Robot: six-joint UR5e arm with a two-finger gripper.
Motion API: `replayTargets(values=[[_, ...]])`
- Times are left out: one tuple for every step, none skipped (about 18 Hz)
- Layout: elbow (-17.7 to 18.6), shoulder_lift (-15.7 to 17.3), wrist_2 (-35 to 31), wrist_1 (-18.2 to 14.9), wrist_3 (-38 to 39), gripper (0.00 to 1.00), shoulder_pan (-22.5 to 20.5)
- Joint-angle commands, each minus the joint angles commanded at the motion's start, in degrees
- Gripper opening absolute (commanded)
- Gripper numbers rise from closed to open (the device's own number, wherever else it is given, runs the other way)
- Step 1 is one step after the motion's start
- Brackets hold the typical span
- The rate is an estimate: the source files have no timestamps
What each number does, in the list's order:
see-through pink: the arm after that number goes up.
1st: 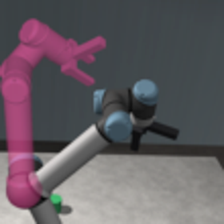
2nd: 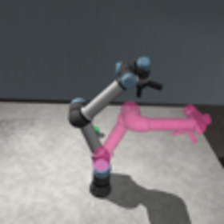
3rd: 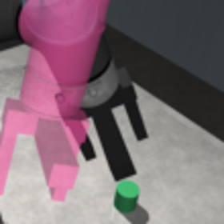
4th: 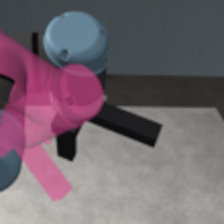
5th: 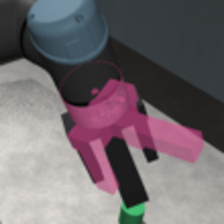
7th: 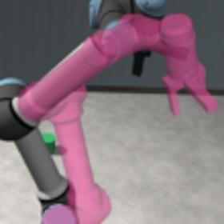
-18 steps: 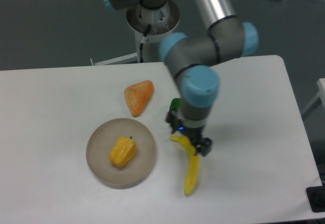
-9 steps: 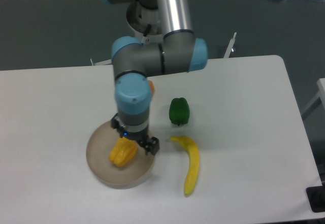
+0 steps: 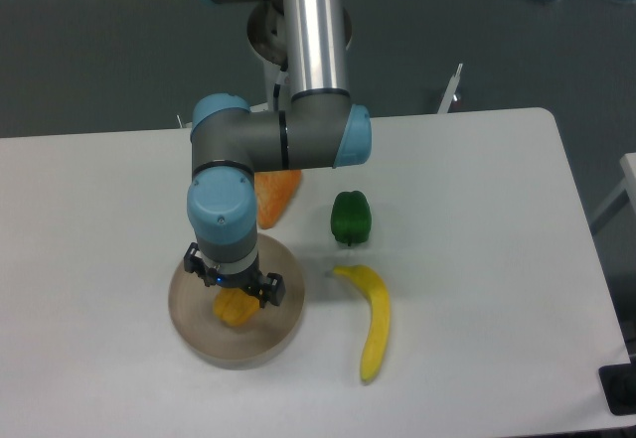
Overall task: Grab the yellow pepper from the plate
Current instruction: 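Lower the gripper around the yellow pepper and close on it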
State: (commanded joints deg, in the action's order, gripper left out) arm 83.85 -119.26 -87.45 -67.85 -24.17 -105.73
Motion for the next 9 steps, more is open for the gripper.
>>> replayTargets(values=[[0.0, -0.4, -0.1, 0.0, 0.0, 1.0, 0.1], [0.0, -0.5, -0.1, 0.0, 0.0, 1.0, 0.3], [0.2, -0.6, -0.1, 0.0, 0.0, 1.0, 0.4], [0.3, -0.9, -0.1, 0.1, -0.1, 1.0, 0.6], [0.4, -1.1, -0.1, 0.1, -0.1, 1.0, 0.6], [0.4, -1.3, -0.1, 0.1, -0.1, 1.0, 0.7], [0.4, -1.4, -0.1, 0.1, -0.3, 1.0, 0.7], [0.6, -1.4, -0.1, 0.1, -0.3, 1.0, 0.7], [0.7, -1.4, -0.1, 0.1, -0.4, 1.0, 0.7]])
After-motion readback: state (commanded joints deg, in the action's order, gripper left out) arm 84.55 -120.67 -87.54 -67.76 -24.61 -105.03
